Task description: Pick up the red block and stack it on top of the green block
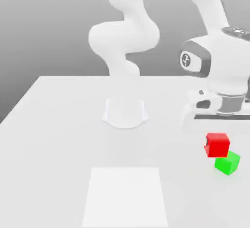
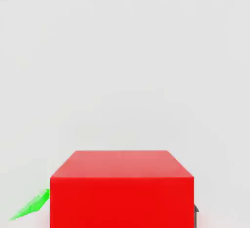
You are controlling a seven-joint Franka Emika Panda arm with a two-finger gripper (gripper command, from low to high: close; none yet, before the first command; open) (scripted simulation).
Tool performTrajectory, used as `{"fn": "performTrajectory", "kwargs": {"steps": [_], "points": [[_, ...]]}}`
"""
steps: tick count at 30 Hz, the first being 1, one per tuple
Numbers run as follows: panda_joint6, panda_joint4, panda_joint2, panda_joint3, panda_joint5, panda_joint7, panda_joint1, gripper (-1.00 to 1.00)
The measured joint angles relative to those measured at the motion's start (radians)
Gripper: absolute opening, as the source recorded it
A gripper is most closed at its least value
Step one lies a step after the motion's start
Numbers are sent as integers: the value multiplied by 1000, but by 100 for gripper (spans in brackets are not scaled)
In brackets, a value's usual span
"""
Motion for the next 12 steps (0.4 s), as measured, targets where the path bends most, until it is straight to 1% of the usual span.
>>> {"fn": "performTrajectory", "kwargs": {"steps": [3, 4, 6, 9, 10, 12], "points": [[3, 9, 13, 25, -12, 115, 95, -100], [22, 12, 34, 13, -27, 135, 129, -100], [69, 16, 85, -19, -59, 167, 101, -100], [149, 19, 172, -48, -116, 210, 112, -100], [168, 20, 194, -55, -130, 220, 116, 100], [168, 20, 194, -55, -130, 220, 116, 100]]}}
